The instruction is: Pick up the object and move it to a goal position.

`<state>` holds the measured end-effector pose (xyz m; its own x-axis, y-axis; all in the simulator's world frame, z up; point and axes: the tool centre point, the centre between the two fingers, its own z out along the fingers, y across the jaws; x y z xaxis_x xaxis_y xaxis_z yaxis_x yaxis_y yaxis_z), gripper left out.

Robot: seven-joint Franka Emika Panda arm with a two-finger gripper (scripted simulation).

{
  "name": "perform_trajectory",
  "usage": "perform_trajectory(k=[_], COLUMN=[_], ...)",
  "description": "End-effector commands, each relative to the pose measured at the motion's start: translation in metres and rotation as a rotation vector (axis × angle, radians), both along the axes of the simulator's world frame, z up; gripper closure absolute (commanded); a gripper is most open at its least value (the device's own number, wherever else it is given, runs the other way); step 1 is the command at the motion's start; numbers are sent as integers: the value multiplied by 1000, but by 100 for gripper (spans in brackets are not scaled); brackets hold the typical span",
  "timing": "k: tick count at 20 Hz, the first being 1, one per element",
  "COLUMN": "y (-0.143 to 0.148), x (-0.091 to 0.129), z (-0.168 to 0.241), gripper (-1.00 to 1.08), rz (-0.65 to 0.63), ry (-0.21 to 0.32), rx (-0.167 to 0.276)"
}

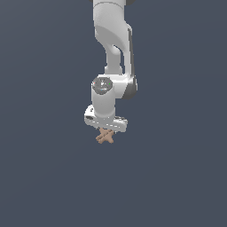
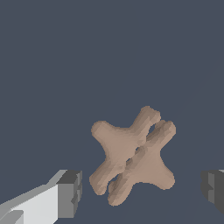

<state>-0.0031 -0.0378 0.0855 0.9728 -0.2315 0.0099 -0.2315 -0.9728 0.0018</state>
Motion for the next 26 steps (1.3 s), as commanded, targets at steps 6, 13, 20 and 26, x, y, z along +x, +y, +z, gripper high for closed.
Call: perform_trajectory(k=[6,13,20,26], y=[-4,-4,-4,-4], x=[-5,-6,-7,-6], z=[-17,-33,-64,-68], gripper=[-92,-92,-92,108], rz=[-35,-37,-40,-40], ry=[10,9,9,9], rx=[4,4,4,4])
